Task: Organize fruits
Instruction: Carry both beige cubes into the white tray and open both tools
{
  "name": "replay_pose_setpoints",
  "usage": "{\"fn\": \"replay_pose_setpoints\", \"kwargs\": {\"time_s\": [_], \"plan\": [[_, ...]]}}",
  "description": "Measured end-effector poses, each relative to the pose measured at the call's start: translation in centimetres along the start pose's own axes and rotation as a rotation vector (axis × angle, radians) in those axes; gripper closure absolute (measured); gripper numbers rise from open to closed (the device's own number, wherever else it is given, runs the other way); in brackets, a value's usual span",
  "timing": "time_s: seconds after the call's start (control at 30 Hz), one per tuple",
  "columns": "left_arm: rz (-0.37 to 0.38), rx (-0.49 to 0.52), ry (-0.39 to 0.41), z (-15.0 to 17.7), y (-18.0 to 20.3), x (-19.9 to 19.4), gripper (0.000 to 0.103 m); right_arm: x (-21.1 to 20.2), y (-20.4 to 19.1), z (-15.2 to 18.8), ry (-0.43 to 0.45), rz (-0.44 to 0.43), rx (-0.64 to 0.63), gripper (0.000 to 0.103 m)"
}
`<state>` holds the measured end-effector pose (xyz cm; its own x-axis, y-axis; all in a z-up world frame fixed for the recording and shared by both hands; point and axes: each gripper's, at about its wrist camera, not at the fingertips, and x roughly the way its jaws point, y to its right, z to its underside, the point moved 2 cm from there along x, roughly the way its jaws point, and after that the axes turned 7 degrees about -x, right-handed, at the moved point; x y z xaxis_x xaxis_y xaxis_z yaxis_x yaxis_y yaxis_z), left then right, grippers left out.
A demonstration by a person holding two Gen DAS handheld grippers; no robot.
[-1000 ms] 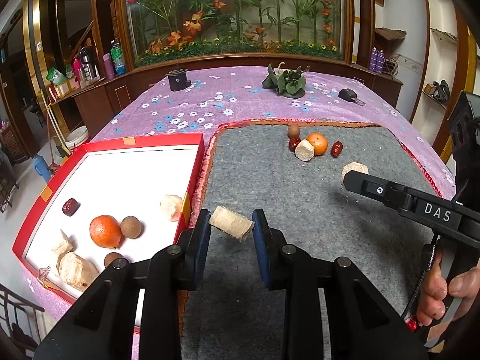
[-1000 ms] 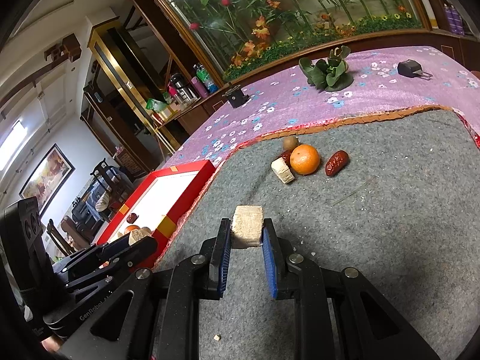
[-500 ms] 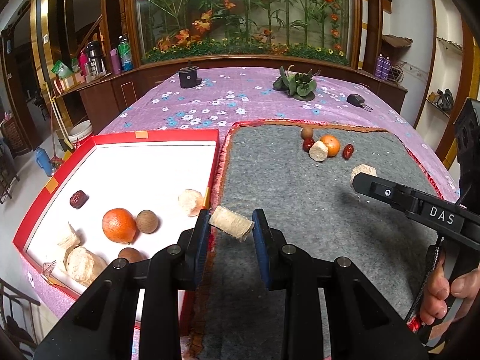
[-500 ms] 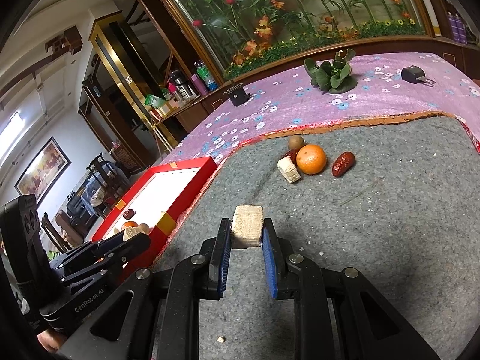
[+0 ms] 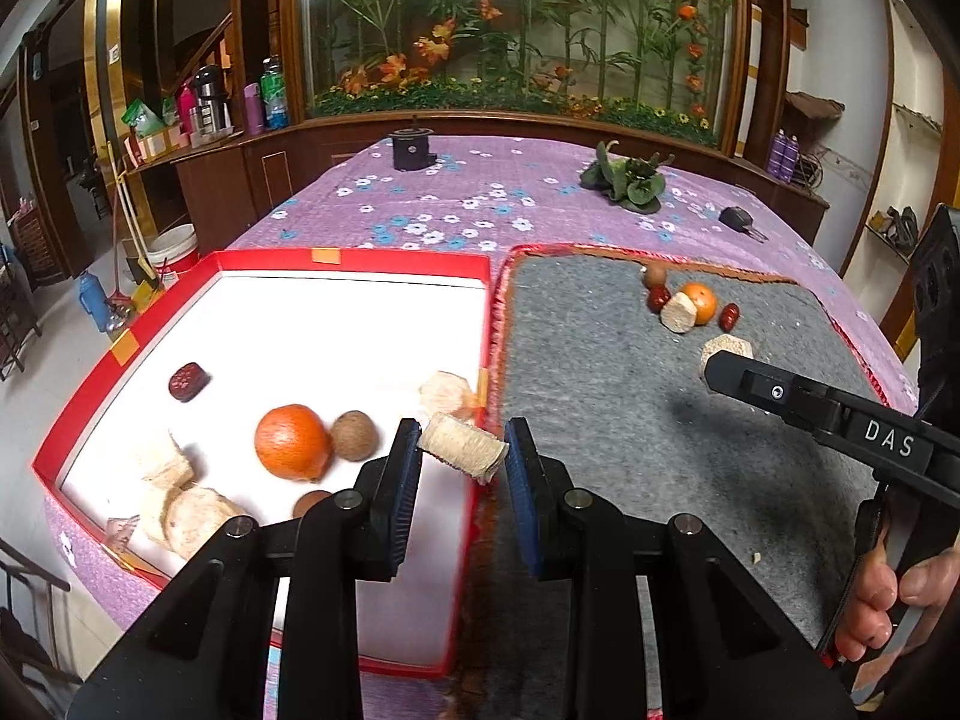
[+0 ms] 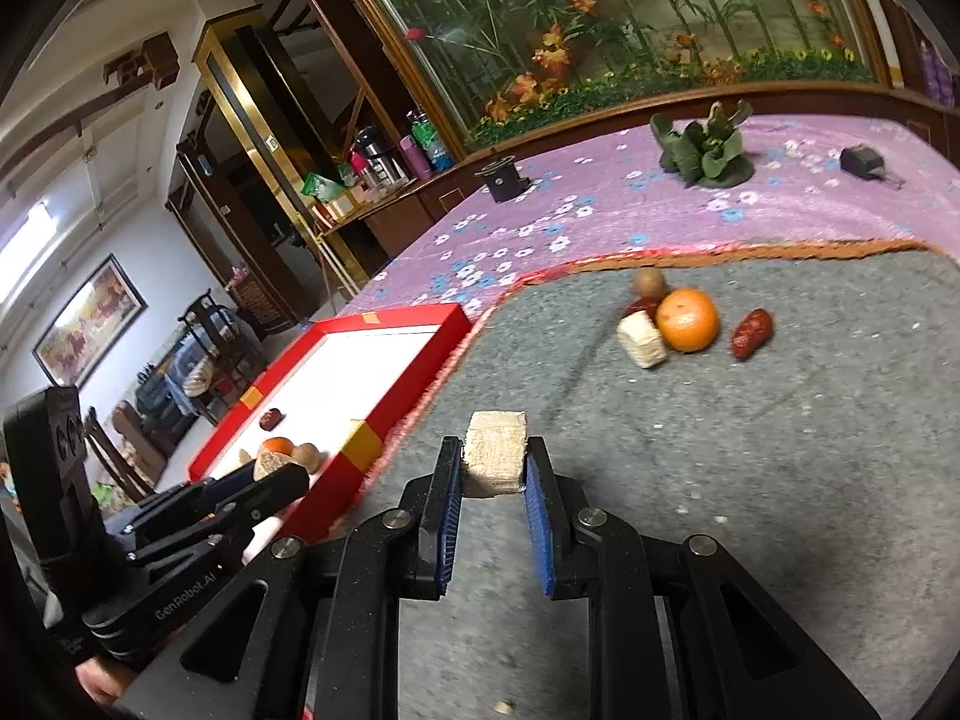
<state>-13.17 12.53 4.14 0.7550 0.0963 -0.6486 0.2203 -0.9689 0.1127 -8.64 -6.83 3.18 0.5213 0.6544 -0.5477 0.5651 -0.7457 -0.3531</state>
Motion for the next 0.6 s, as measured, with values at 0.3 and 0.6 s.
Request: {"fn": "replay_pose_setpoints", "kwargs": {"time_s": [0.3,0.6], "plan": [[-0.038,-0.051,0.029,-1.0,-3.1,-0.3,0.077,1.9,-2.9,-1.7,-0.015,-0.099,0.028,0.083],[-0.100,-0.085,0.057,-2.5,-6.4,-0.2,0.077,3.8,-7.6,-3.6,-0.008,-0.159,-0.043,0.083]]}}
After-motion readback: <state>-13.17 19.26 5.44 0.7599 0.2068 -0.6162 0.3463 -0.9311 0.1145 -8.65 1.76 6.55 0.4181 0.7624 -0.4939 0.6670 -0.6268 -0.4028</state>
